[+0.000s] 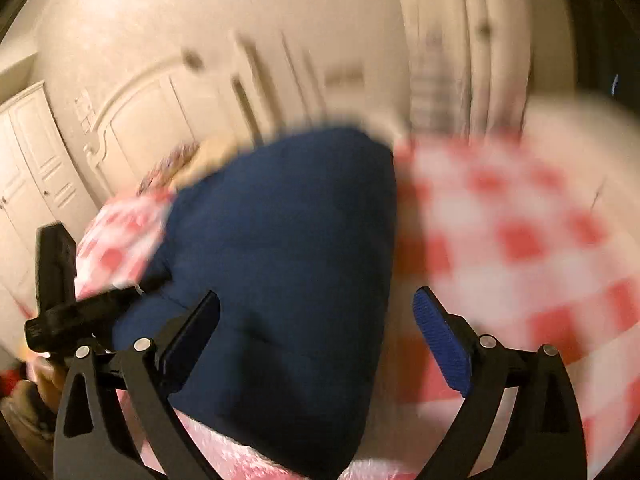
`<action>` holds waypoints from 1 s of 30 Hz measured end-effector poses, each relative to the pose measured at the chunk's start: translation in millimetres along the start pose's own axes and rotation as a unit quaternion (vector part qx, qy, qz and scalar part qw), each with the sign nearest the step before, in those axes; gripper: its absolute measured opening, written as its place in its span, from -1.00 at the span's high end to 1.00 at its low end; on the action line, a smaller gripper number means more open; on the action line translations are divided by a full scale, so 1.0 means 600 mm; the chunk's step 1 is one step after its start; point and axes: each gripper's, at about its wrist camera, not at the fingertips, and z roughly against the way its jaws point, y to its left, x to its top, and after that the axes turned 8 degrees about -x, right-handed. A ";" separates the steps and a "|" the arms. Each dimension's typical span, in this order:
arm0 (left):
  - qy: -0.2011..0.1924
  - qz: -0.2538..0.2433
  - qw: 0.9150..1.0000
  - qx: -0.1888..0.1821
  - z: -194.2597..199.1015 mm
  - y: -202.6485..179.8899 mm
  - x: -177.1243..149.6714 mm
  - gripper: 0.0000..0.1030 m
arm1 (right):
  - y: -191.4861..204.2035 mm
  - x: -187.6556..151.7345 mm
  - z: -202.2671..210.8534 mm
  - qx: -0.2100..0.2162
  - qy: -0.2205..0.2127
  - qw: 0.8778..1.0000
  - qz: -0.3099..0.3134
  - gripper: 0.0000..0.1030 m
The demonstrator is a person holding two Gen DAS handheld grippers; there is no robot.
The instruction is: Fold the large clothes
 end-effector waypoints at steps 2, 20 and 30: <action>-0.009 0.002 1.000 0.008 -0.003 0.001 -0.002 -0.19 | 0.046 -0.004 0.040 0.021 -0.046 0.998 0.045 -0.76; -0.084 -0.202 0.967 0.130 0.060 -0.190 0.016 -0.67 | 0.162 -0.083 -0.035 -0.034 0.033 0.976 0.211 -0.65; 0.027 -0.190 0.973 0.129 -0.039 -0.114 -0.014 -0.82 | 0.148 -0.088 0.028 -0.035 -0.018 0.981 0.191 -0.64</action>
